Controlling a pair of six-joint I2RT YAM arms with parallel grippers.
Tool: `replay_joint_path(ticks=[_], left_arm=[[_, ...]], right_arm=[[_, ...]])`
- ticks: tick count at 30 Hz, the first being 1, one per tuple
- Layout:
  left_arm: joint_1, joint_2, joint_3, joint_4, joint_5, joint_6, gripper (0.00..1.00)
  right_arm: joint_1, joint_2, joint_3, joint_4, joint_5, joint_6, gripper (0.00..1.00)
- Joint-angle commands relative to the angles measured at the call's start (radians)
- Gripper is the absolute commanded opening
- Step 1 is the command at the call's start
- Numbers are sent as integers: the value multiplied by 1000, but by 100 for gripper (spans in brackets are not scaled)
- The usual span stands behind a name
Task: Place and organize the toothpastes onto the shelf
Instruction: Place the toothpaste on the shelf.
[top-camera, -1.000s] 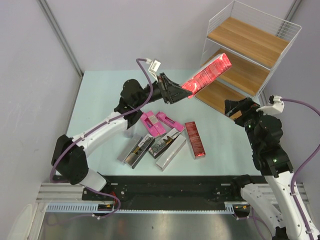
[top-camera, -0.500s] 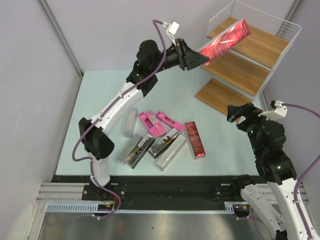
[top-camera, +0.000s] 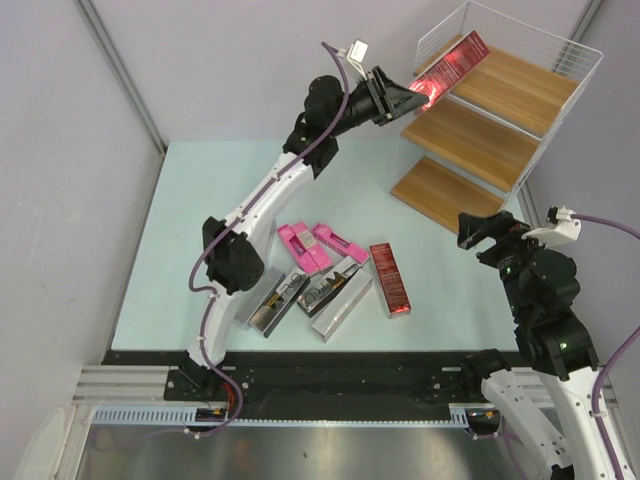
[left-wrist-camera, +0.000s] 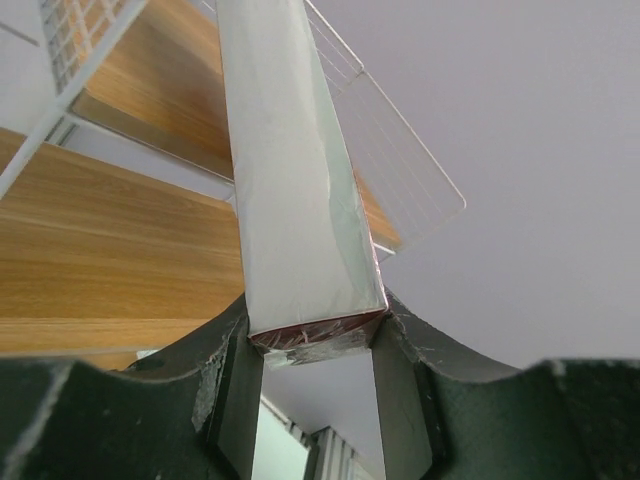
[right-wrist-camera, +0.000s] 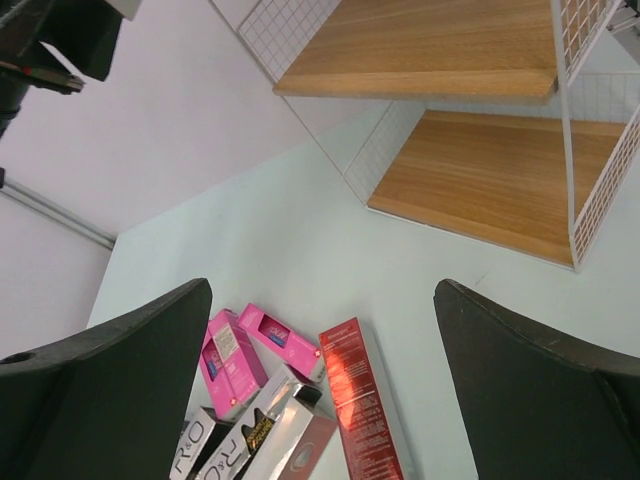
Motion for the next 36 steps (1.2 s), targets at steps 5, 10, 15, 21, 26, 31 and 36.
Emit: replay_joint_path(ticks=[5,10,15,21,26,31,36], left_arm=[[23,71,89,163,-81,-156,33],[23,82,88,198,-101,-166,54],[20,71,83,204,-91,-137,82],[20,25,34,218,-72,-95,100],[28,-29,-50,293,-39,-78,100],[29,-69,-101,327,-17,-49,100],[29,-141,-219,373,-19,-35,100]], right_arm=[[4,-18,10,-24,-14,-20,100],[4,-15,11,-31,-17,-20,100],[4,-11,10,-41,-21,-17,100],[4,-3,10,-47,-31,-14,100],[4,3,10,-61,-35,-11,100],[2,5,10,-68,-40,-8,100],[4,6,10,-74,-41,-8,100]])
